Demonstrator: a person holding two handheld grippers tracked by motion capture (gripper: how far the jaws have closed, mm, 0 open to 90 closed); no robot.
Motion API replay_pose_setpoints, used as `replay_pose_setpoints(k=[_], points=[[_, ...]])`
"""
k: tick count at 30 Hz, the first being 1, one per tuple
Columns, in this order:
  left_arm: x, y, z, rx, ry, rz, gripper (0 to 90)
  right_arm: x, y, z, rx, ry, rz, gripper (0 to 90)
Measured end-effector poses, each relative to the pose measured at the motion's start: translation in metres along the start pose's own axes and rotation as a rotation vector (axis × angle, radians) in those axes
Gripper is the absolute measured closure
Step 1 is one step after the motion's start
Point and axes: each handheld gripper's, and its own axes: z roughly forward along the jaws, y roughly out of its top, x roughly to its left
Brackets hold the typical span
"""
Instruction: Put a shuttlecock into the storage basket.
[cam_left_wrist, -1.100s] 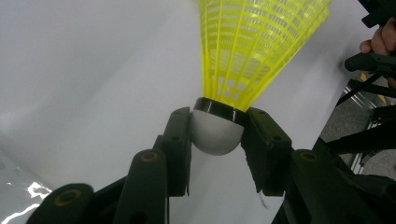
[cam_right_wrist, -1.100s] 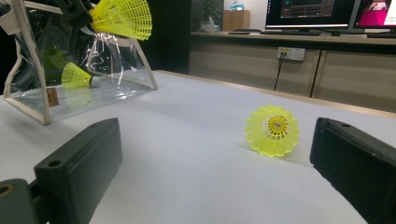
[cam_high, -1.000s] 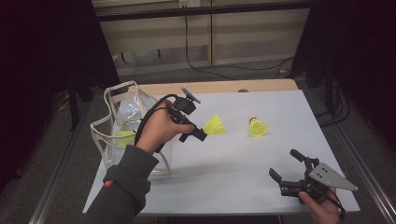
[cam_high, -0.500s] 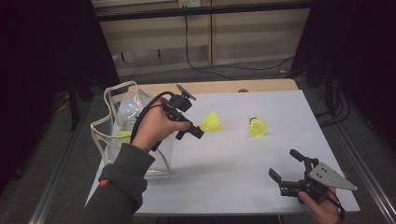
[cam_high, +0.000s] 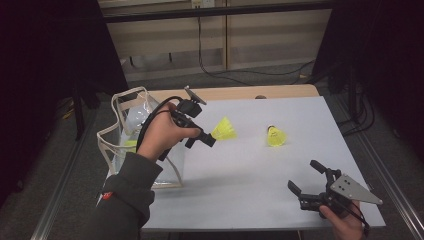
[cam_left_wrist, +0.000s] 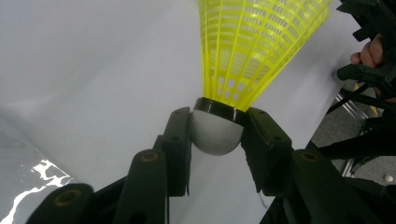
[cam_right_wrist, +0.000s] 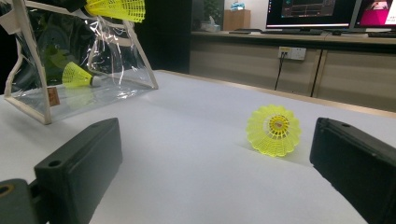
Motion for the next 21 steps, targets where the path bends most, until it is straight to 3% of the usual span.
replay_pose_setpoints(k=[21], points=[[-0.002,0.004,-0.011,0.004,0.001,-0.010,63.0,0.000,0.000,0.000,0.000,-0.002,0.000,2.1]])
